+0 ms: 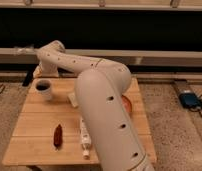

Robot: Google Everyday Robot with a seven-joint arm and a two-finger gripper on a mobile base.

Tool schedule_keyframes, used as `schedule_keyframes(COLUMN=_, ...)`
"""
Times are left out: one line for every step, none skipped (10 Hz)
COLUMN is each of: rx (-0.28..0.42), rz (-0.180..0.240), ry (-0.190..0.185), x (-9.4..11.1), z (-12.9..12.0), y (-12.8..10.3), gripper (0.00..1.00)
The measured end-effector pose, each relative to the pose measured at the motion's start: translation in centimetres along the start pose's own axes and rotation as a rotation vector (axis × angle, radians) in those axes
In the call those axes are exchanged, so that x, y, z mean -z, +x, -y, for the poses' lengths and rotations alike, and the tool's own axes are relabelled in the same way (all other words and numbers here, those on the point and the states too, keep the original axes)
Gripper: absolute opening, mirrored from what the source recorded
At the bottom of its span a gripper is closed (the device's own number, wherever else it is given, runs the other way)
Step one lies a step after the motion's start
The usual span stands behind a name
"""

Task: Pick up the ceramic cup

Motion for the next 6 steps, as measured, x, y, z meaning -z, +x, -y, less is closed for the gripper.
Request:
schedule_keyframes(rx=-0.015, rz=-0.012, ry=0.016, x=-0.1, z=0.8, y=0.4, gripper=0.80)
schedule_keyframes(rx=-0.029, rz=-0.027, ry=0.033, x=-0.3, z=1.5, y=0.9, gripper=0.80)
schedule_keyframes(rx=-0.038, rz=-0.038, ry=0.044, x=-0.5, z=1.9, y=1.2, gripper=0.80)
schedule_keyframes(rx=-0.044, rz=-0.048, ry=0.052, x=-0.6, z=2.2, y=1.5, gripper=0.80)
schedule_keyframes(rx=-0.050, rz=-0.057, ry=0.059, x=-0.8, z=2.4, y=1.7, gripper=0.80)
schedule_keyframes(rx=-0.056, rz=-0.065, ry=0.063, x=-1.1, z=2.6, y=1.9, gripper=0.80)
